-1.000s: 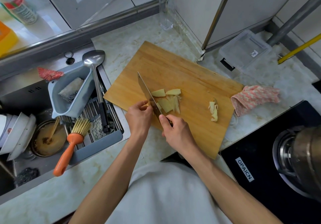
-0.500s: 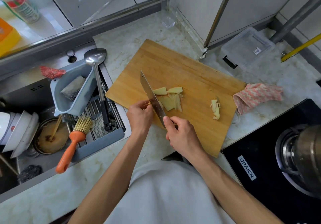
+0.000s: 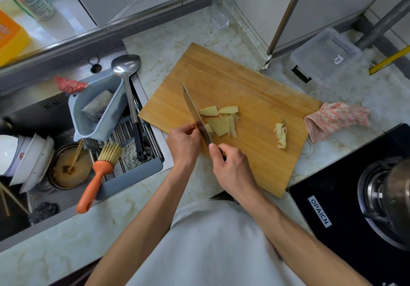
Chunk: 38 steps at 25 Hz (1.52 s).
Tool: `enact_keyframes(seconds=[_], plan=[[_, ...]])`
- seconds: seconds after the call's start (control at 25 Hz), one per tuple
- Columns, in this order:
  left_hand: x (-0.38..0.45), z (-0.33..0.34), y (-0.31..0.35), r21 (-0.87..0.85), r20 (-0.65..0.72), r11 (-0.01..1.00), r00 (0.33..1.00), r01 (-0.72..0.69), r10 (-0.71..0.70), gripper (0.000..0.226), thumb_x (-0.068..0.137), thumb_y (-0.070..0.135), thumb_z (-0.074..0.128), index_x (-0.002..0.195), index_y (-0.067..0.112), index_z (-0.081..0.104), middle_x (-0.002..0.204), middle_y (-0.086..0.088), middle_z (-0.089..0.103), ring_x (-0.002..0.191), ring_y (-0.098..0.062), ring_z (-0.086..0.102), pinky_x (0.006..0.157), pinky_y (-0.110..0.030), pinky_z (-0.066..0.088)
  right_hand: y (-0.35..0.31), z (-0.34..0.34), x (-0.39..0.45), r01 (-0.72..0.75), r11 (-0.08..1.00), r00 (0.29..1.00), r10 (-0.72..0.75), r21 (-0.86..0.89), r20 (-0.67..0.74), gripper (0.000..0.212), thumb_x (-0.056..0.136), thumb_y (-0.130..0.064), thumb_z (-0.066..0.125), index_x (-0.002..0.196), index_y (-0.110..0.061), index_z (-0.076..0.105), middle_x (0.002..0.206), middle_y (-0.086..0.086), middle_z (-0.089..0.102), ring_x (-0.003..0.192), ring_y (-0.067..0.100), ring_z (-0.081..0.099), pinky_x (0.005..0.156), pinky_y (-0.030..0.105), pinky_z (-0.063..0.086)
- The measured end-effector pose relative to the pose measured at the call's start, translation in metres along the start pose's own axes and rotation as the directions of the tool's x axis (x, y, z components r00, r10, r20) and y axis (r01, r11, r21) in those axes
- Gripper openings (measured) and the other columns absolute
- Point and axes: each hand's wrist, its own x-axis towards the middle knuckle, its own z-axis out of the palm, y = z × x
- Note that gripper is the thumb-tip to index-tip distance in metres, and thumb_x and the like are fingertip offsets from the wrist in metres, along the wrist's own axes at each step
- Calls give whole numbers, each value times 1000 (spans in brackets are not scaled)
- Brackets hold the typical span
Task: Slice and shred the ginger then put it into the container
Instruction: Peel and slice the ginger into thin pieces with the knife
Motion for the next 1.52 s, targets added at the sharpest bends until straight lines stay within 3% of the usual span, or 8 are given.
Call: enact_keyframes(seconds=[0.16,0.28,0.36,0.64,0.92,1.04,1.2,1.52], plan=[[1,2,1,31,7,999,1000,-11,11,19,89,13,64,97,17,80,63,20,60,62,-6,58,51,-12,44,1,-2,3,-6,1000,1000,6,15,7,48,104,-35,48,63,-13,37,49,-3,37,47,13,34,46,25,26],[1,1,1,46,3,999,1000,-14,14,20,88,13,63,99,18,80,65,19,61,63,-4,58,54,-13,45,1,0,5,-8,999,1000,7,49,25,49,104,-38,46,68,-4,44,57,16,52,53,25,43,53,41,37],[2,1,0,43,7,999,1000,-9,9,21,88,12,63,98,18,80,62,21,59,63,-8,58,51,-14,44,1,1,7,-10,999,1000,8,52,24,50,104,-38,46,69,-3,45,59,18,54,55,28,45,55,43,38],[0,0,1,20,7,999,1000,26,-26,22,88,13,62,102,15,79,79,8,72,68,-10,63,64,-24,52,-4,5,11,-14,999,1000,14,29,9,49,104,-31,49,59,-18,34,49,-8,34,45,11,34,44,22,26],[1,2,-3,30,24,1000,1000,-7,6,20,89,13,61,97,16,80,78,3,73,69,-11,64,64,-27,53,-7,9,6,-47,999,999,47,9,-12,47,105,-34,46,62,-18,36,48,-8,36,45,12,34,44,22,24],[-1,5,-6,38,34,999,999,-31,30,21,90,12,60,94,17,80,70,9,69,61,-8,59,54,-19,46,-7,8,0,-60,998,998,60,-3,-21,47,105,-34,46,61,-21,35,48,-8,36,46,12,34,47,26,23],[2,6,-6,33,9,999,1000,-7,7,22,91,13,62,104,15,78,79,9,68,63,-1,60,53,-7,44,-6,8,2,-54,998,998,55,12,-23,47,105,-33,47,62,-17,35,47,-7,36,46,13,33,47,27,23],[4,7,-11,7,7,1000,1000,25,-25,23,90,16,63,109,15,77,98,0,77,80,-5,66,71,-16,52,-3,12,8,-38,999,999,38,7,-22,46,104,-33,48,63,-15,36,46,-7,35,45,13,34,43,21,25]])
